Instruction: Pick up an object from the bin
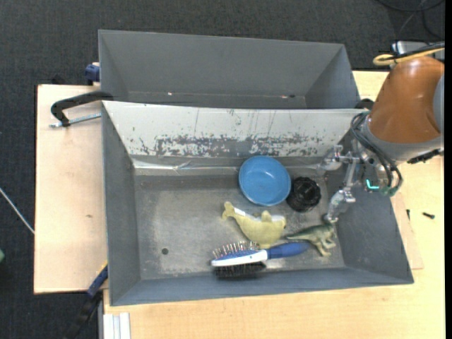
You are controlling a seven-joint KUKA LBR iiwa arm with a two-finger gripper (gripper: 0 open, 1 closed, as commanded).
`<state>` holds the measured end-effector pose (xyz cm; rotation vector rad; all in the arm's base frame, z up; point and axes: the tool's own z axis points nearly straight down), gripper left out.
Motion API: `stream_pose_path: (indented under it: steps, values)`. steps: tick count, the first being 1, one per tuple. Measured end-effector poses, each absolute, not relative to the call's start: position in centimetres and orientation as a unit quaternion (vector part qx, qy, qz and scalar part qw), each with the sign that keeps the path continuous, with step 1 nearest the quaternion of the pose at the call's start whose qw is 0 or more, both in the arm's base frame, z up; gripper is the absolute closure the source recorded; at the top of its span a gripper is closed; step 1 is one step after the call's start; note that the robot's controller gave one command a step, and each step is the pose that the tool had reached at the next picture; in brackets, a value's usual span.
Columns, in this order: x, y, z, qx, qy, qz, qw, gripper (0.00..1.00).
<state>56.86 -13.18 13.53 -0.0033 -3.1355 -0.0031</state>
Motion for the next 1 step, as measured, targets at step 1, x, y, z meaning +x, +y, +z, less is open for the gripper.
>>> stream_pose_path:
  steps: [1]
  values:
    - [57.29, -10.16, 9.63, 0.138, -0.990, 0.003, -0.011, 0.00]
